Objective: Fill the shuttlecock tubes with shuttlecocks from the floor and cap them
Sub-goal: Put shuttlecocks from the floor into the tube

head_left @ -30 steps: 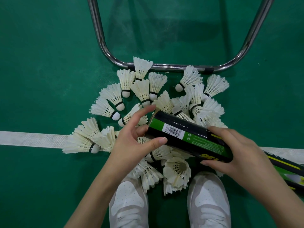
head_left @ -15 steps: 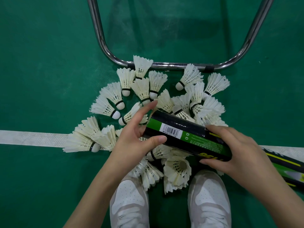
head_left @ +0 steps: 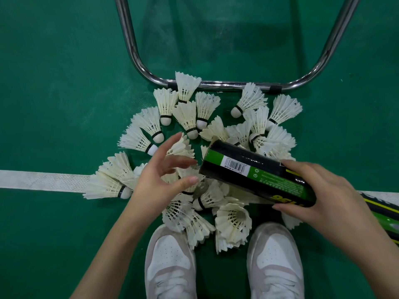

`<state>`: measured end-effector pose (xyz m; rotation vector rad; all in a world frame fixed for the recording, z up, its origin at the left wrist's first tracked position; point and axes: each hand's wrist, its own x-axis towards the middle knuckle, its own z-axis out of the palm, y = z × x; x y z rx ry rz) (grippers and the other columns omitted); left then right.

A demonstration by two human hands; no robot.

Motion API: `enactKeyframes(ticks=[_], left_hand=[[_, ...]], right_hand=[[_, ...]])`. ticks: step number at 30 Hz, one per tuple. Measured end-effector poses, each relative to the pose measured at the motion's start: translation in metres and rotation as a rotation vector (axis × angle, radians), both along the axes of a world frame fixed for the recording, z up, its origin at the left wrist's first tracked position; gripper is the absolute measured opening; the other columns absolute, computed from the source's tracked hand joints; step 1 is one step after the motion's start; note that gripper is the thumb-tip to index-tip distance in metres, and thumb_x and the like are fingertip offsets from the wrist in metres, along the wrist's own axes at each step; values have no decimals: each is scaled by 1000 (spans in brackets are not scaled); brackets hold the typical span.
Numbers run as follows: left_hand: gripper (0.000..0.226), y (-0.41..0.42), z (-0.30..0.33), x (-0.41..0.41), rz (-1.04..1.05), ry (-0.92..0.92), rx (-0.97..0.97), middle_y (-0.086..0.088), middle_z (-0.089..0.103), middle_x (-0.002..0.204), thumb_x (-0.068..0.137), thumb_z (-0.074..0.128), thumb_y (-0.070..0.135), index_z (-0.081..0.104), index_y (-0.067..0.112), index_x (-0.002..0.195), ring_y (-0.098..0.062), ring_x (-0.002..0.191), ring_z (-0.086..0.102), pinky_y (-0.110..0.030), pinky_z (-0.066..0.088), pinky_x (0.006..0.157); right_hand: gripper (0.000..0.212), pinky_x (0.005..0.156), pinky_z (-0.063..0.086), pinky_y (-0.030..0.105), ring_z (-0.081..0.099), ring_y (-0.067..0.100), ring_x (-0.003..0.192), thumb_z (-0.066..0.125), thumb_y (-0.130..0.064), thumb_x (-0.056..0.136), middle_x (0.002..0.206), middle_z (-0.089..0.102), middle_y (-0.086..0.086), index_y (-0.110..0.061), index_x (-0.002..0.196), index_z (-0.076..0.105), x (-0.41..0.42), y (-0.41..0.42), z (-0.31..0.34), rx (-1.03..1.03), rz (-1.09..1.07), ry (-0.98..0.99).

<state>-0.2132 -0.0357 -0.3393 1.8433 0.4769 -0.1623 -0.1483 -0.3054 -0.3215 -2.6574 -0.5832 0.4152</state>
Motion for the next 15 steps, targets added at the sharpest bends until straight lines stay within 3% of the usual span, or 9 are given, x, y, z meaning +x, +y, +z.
enactKeyframes(ticks=[3, 6, 8, 11, 15], left_hand=[[75, 1, -8, -3, -15, 34, 113, 32, 65, 98, 77, 75, 17, 34, 56, 126, 25, 95, 49, -13, 38, 83], [73, 0, -18, -3, -65, 45, 217, 36, 61, 99, 82, 71, 17, 31, 60, 126, 32, 96, 40, -17, 37, 81], [75, -1, -23, -1, -99, 32, 264, 37, 57, 104, 83, 70, 15, 29, 61, 126, 27, 100, 43, -19, 35, 89], [77, -2, -25, 3, -134, -3, 334, 38, 52, 107, 82, 70, 8, 31, 52, 131, 5, 115, 47, -26, 30, 103], [73, -4, -27, 6, -167, -44, 418, 37, 53, 96, 83, 68, 5, 34, 49, 130, -7, 111, 54, -39, 36, 104]], right_hand=[[71, 82, 49, 47, 59, 26, 96, 52, -65, 58, 110, 60, -4, -38, 122, 41, 0, -1, -1, 3, -9, 12], [72, 82, 49, 46, 59, 25, 95, 53, -64, 57, 110, 60, -4, -38, 123, 41, 0, 0, -1, 6, -11, 16], [72, 82, 49, 46, 59, 25, 95, 53, -64, 57, 109, 60, -5, -39, 122, 41, 0, 1, -1, 6, -8, 18], [71, 81, 49, 45, 59, 25, 94, 52, -65, 57, 109, 60, -5, -39, 122, 41, -1, 0, -1, 11, -7, 18], [71, 79, 49, 44, 59, 24, 93, 54, -63, 57, 108, 60, -6, -38, 121, 42, -1, -1, -2, 7, -8, 15]])
